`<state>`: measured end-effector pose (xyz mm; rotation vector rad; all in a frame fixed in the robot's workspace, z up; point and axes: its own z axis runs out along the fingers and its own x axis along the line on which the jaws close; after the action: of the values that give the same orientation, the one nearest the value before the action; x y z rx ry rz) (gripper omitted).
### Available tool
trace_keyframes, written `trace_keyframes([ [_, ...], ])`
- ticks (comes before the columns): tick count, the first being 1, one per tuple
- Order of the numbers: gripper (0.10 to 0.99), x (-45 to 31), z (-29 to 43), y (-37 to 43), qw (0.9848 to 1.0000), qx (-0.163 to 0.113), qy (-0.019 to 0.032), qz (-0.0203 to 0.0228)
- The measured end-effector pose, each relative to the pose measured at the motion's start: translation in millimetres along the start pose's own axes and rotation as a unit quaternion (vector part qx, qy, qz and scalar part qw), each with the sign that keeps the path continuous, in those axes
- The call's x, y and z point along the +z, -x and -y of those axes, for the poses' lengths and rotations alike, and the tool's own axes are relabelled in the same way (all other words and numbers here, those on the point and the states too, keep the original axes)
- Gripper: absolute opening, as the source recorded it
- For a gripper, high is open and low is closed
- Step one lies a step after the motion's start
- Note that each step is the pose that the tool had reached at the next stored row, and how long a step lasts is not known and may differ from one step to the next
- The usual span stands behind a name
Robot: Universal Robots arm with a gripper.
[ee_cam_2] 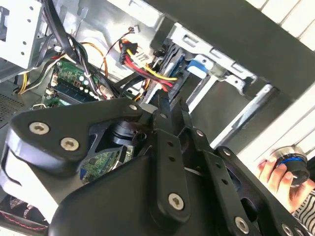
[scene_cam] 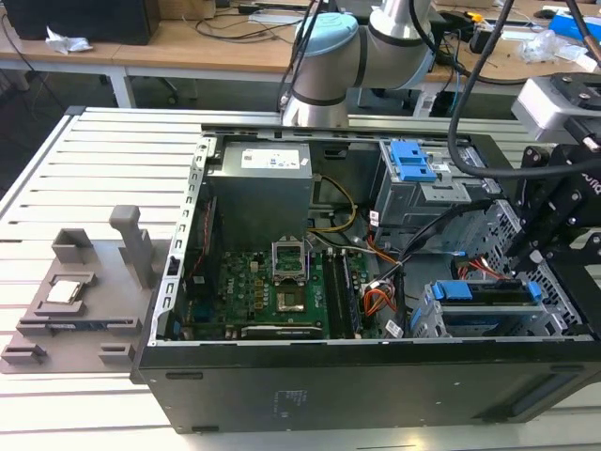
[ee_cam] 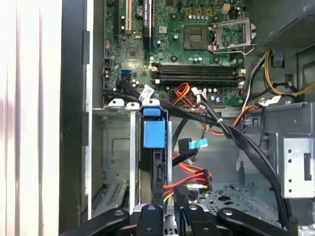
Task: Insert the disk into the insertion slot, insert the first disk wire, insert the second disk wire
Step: 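Insert the second disk wire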
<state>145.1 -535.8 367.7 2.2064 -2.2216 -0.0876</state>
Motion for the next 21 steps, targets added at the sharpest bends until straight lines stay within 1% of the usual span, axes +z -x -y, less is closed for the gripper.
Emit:
trace_keyframes([
  [3, 0.239, 4.1, -8.2, 6.6, 1.0, -0.001, -0.0003, -0.0001],
  [5, 0.239, 8.6, -17.6, 14.7, 1.0, -0.002, -0.0002, -0.0006],
  [6, 0.239, 10.9, -22.0, 19.3, 1.0, -0.003, -0.0002, -0.0033],
  [7, 0.239, 14.0, -28.0, 25.7, 0.9999, -0.005, -0.0001, -0.0122],
  [8, 0.239, 14.8, -30.4, 27.9, 0.9998, -0.006, -0.0002, -0.0173],
  [10, 0.239, 16.1, -33.7, 30.7, 0.9997, -0.007, -0.0001, -0.0253],
  [11, 0.239, 16.6, -35.5, 32.1, 0.9995, -0.008, -0.0001, -0.0305],
  [12, 0.239, 17.0, -36.6, 32.8, 0.9994, -0.009, -0.0001, -0.0338],
  [14, 0.239, 17.8, -38.7, 34.3, 0.999, -0.011, -0.0001, -0.0432],
  [15, 0.239, 18.1, -39.5, 34.9, 0.9987, -0.014, -0.0001, -0.0498],
  [16, 0.239, 18.9, -40.0, 35.7, 0.9983, -0.02, -0.0002, -0.0555],
  [20, 0.239, 22.2, -40.2, 37.1, 0.9973, -0.042, -0.0006, -0.0598],
  [21, 0.239, 23.7, -40.2, 37.8, 0.9967, -0.053, -0.0008, -0.0621],
])
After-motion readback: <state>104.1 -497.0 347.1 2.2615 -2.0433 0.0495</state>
